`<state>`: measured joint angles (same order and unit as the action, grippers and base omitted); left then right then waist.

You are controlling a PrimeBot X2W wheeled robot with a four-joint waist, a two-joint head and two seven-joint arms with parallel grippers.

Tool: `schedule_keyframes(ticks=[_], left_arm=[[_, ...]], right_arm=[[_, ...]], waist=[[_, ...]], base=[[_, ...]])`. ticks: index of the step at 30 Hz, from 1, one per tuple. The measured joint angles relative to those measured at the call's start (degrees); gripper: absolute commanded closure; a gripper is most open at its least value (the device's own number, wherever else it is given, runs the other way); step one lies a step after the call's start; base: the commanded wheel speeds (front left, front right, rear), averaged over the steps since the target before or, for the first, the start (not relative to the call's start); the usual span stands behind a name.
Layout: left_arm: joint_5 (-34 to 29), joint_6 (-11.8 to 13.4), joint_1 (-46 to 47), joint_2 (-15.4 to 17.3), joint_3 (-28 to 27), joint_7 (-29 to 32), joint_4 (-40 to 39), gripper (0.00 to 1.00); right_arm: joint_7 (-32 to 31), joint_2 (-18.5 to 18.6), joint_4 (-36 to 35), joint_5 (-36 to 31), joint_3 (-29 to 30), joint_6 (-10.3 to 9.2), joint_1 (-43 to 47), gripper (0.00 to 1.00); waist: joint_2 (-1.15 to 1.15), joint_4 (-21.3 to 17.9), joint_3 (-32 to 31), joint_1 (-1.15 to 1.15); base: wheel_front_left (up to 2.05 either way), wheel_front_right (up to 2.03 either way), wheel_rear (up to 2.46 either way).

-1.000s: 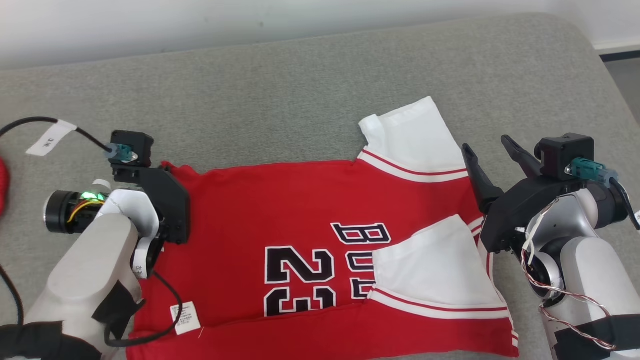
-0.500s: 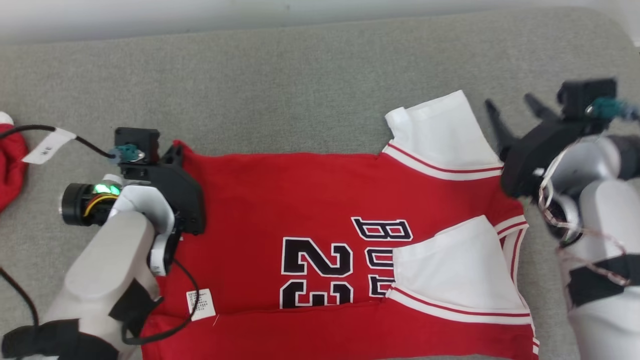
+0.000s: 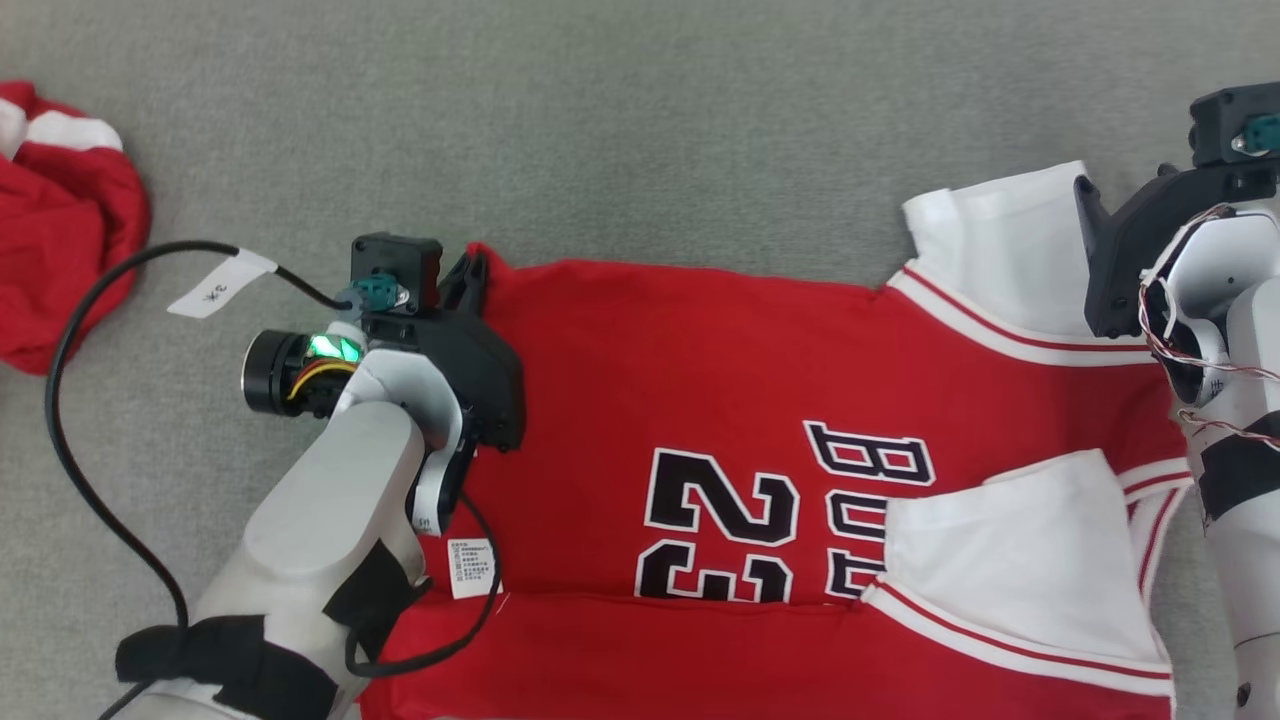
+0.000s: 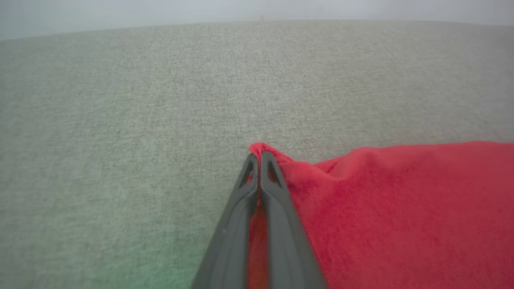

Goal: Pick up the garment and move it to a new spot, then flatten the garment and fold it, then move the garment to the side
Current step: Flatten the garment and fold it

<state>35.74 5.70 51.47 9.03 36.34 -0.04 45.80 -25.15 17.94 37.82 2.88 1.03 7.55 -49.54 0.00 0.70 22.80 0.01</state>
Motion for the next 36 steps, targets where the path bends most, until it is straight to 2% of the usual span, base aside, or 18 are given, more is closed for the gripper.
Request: schedule_keyframes(ticks=[6,9,13,14,15,16,18,20,24,25,26,28,29,30,31,36], left_arm=[[0.0,-0.6,1.7,-1.8,0.5,-1.4,1.0,1.0],[0.1,-1.2,2.1,-2.5,0.6,-1.9,1.5,1.0],[0.2,-1.6,2.9,-2.8,0.8,-2.2,2.3,1.0],[0.2,-1.7,2.9,-2.8,0.9,-2.2,2.6,1.0],[0.2,-1.7,3.1,-2.8,0.9,-2.2,2.9,1.0],[0.2,-1.7,3.2,-2.9,1.0,-2.2,3.2,1.0],[0.5,-1.8,3.5,-2.8,1.0,-2.2,3.6,1.0],[0.6,-2.0,3.6,-2.8,1.0,-2.2,3.9,1.0],[0.7,-2.2,3.7,-2.8,1.2,-2.4,4.5,1.0],[0.7,-2.2,3.8,-2.8,1.2,-2.4,4.5,1.0],[0.7,-2.2,3.8,-2.8,1.2,-2.4,4.5,1.0],[0.7,-2.2,3.9,-2.8,1.4,-2.5,4.6,1.0],[0.7,-2.2,4.0,-2.8,1.6,-2.7,4.6,1.0],[0.6,-2.2,4.1,-2.8,1.9,-2.7,4.6,1.0],[0.5,-2.2,4.2,-2.8,2.0,-2.7,4.7,1.0],[0.5,-2.1,4.3,-2.6,2.1,-4.6,4.9,1.0]], right_arm=[[-0.6,3.1,4.5,-1.5,-2.0,0.0,-3.8,0.0],[-0.6,3.5,6.0,-2.2,-3.6,0.0,-5.0,0.0],[-4.0,3.6,8.1,0.1,-4.3,-0.15,-6.9,0.0],[-5.1,3.7,8.5,0.6,-4.7,-0.18,-7.2,0.14],[-6.3,3.8,8.9,1.2,-5.4,-0.18,-7.7,0.2],[-7.5,3.9,9.1,1.9,-6.0,-0.16,-8.0,0.21],[-9.2,4.2,9.0,3.0,-7.2,-0.18,-8.0,0.16],[-10.6,4.9,8.2,4.0,-8.5,-0.18,-7.9,0.0],[-11.2,6.0,6.5,5.3,-9.5,-0.16,-6.8,0.02],[-11.1,6.2,6.0,5.5,-9.6,-0.16,-6.6,0.09],[-11.1,6.2,6.0,5.5,-9.6,-0.16,-6.6,0.09],[-11.0,6.4,5.7,5.8,-9.6,-0.14,-6.4,0.31],[-10.9,6.4,5.6,6.0,-9.7,-0.09,-6.2,0.6],[-10.9,6.4,5.4,6.3,-10.0,-0.09,-5.9,0.73],[-10.9,6.4,5.1,6.3,-10.5,-0.09,-5.7,0.98],[-7.8,6.5,4.1,6.1,-10.5,-0.09,-5.2,1.0]], waist=[[0.0,2.3,2.4,0.0],[0.0,3.2,3.2,0.0],[0.0,3.8,3.8,-0.01],[0.0,3.8,3.8,-0.01],[0.0,3.7,3.7,-0.01],[0.0,3.7,3.6,-0.01],[0.0,3.6,3.4,-0.01],[0.0,3.5,3.3,-0.01],[0.0,3.2,3.1,-0.01],[0.0,3.2,3.2,-0.01],[0.0,3.2,3.2,-0.01],[0.0,3.2,3.4,-0.01],[0.0,3.3,3.5,-0.01],[0.0,3.4,3.6,-0.01],[-0.01,3.5,3.6,-0.01],[0.0,3.6,3.5,0.0]], base=[[0.0,0.0,0.0],[0.0,0.0,0.0],[0.0,0.0,0.0],[0.0,0.0,0.0],[0.0,0.0,0.0],[0.0,0.0,0.0],[0.0,0.0,0.0],[0.0,0.0,0.0],[0.0,0.0,0.0],[0.0,0.0,0.0],[0.0,0.0,0.0],[0.0,0.0,0.0],[0.0,0.0,0.0],[0.0,0.0,0.0],[0.0,0.0,0.0],[0.0,0.0,0.0]])
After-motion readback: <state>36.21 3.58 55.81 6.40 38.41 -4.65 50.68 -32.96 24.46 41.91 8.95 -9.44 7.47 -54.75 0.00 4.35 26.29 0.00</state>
